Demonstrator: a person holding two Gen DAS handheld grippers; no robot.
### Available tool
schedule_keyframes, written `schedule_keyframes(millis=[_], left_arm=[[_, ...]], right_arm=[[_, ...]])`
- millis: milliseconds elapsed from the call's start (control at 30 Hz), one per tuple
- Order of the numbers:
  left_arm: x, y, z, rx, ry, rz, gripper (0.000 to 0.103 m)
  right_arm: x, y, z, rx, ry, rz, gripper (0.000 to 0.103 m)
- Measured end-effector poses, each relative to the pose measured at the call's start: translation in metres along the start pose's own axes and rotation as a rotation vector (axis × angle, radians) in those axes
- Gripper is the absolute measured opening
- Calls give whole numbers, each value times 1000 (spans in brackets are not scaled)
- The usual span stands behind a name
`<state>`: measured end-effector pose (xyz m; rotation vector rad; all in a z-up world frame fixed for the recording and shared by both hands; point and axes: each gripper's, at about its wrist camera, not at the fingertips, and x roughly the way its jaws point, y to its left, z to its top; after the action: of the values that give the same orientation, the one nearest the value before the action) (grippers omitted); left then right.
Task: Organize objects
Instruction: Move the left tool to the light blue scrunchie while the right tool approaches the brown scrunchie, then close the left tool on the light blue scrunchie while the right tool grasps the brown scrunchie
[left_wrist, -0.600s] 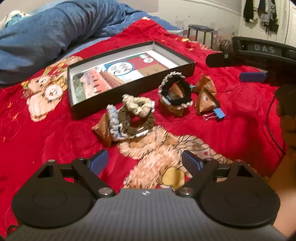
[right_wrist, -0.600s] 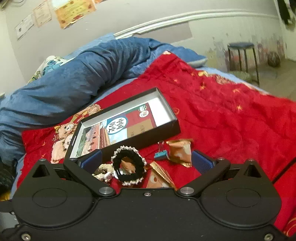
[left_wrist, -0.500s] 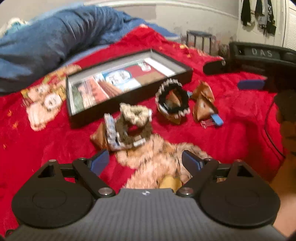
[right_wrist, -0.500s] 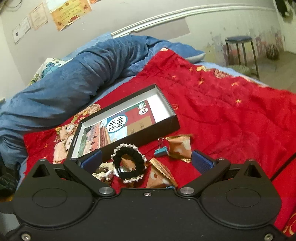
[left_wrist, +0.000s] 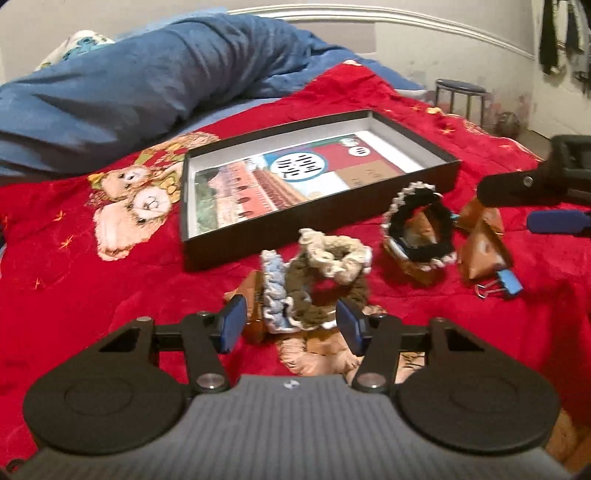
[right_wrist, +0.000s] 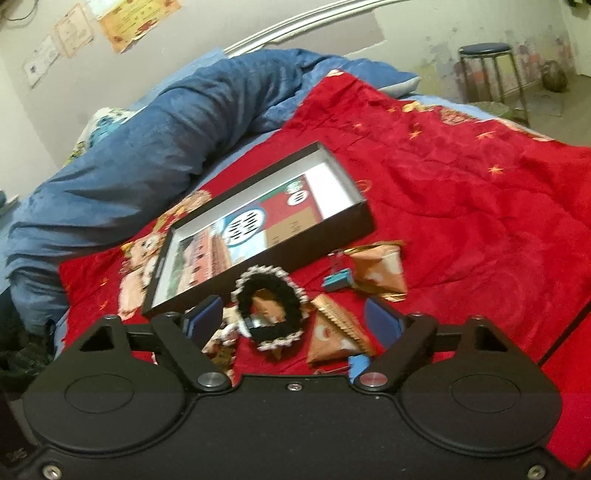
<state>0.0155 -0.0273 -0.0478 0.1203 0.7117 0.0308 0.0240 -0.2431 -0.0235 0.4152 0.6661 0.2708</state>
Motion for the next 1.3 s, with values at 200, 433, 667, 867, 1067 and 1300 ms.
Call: schedule_keyframes(millis=[200,433,667,867,1067,1300], left_arm=[[11,0,1,-19,26,-19,35],[17,0,-1,-11,39,10,33],[26,-1,1,-28,31,46,34],[40,-7,4,-55,26,80,35],[40,-8,4,-38,34,85,30],[33,-10,2,-55,31,100,27]], right_arm=[[17,19,-9,-43,50,170,66],[52,38,-21,-70,142,233,53],[80,44,-34,-84,211,214,42],[97,39,-33,-38,217,191,42],[113,41,-33,-29,250,176,39],[112,45,-35,-33,267,164,30]])
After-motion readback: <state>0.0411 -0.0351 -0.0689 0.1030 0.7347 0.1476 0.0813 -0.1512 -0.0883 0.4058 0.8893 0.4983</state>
